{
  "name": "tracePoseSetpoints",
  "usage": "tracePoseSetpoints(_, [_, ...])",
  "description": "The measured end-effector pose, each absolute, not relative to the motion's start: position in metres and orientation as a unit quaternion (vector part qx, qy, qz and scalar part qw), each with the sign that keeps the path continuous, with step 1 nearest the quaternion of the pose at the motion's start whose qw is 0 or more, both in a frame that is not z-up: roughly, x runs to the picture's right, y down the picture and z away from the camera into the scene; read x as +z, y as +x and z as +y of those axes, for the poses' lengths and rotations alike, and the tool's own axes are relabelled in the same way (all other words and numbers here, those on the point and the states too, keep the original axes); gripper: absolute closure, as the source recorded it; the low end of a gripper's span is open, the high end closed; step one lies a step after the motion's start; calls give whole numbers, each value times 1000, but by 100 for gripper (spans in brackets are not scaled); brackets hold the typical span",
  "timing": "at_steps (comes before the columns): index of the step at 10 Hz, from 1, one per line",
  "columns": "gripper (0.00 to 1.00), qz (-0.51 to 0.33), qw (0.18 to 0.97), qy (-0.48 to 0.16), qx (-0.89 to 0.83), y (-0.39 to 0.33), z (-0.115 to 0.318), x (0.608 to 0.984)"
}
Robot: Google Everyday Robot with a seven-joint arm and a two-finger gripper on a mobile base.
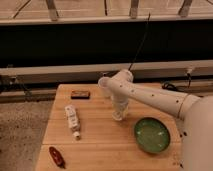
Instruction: Place the white sponge in the ceramic bowl
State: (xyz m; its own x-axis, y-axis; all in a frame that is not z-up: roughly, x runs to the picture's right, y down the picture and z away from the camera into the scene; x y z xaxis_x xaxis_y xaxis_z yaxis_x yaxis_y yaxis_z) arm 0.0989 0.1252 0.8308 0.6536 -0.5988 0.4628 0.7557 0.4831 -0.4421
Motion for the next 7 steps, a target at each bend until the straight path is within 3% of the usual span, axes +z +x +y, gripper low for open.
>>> tracePoseSetpoints(7, [100,-143,859,-323,-372,158,146,812])
